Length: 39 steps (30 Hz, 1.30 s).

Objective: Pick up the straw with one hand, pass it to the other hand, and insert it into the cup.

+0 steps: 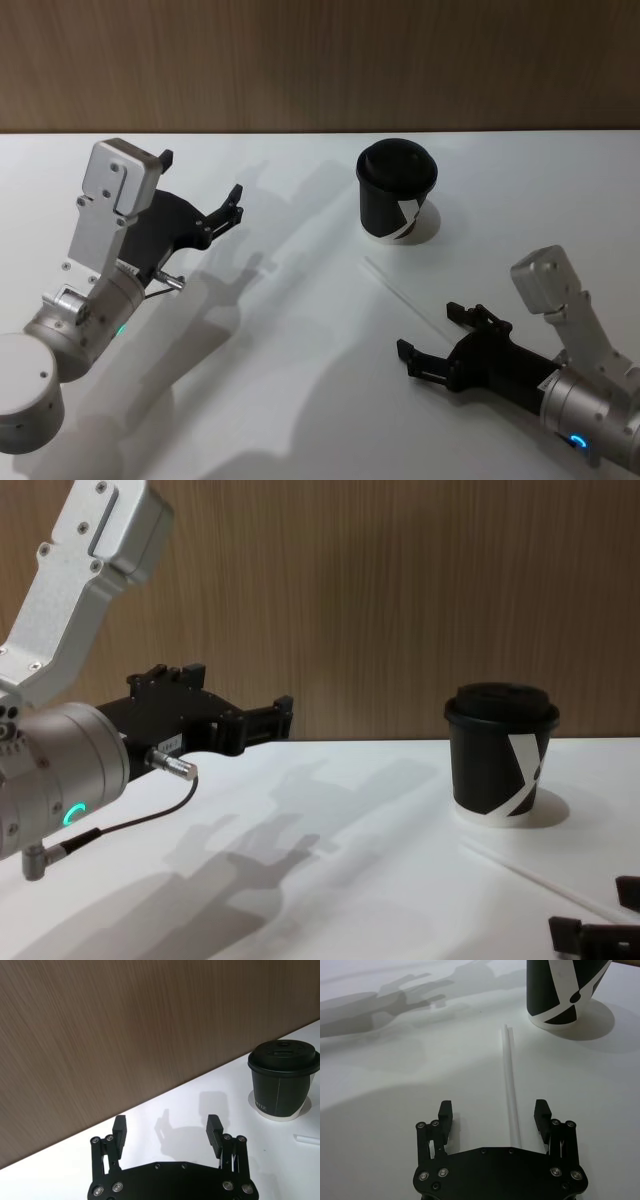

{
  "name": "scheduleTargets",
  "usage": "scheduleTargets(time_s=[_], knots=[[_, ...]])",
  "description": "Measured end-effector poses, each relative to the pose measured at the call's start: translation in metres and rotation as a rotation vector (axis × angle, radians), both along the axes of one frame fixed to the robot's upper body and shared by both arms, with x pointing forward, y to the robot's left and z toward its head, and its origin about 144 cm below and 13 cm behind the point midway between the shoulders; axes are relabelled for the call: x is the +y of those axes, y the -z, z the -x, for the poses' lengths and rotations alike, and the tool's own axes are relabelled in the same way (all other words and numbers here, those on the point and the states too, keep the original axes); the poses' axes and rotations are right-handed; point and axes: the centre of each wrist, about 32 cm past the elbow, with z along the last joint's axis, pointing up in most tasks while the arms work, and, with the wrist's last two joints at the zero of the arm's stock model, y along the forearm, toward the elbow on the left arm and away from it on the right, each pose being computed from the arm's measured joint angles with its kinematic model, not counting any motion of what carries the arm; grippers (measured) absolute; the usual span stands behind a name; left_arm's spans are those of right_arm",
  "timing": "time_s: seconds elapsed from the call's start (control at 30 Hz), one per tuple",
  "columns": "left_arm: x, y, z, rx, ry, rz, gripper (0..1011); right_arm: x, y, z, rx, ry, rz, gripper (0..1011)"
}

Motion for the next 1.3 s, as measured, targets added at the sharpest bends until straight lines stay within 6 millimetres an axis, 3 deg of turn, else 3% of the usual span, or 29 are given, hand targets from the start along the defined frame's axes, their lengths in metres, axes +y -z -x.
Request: scheduleTargets(time_s=[0.33, 1.3], knots=[[0.0000, 0.0000, 0.0000, 0.000, 0.000, 0.000, 1003, -0.0007, 0.0005, -0.0006, 0.013, 0.006, -0.014, 811], [0.0000, 0.0000, 0.0000, 0.000, 0.000, 0.000, 1003, -0.0004, 0.0010, -0.0006, 0.027, 0.006, -0.025, 625]])
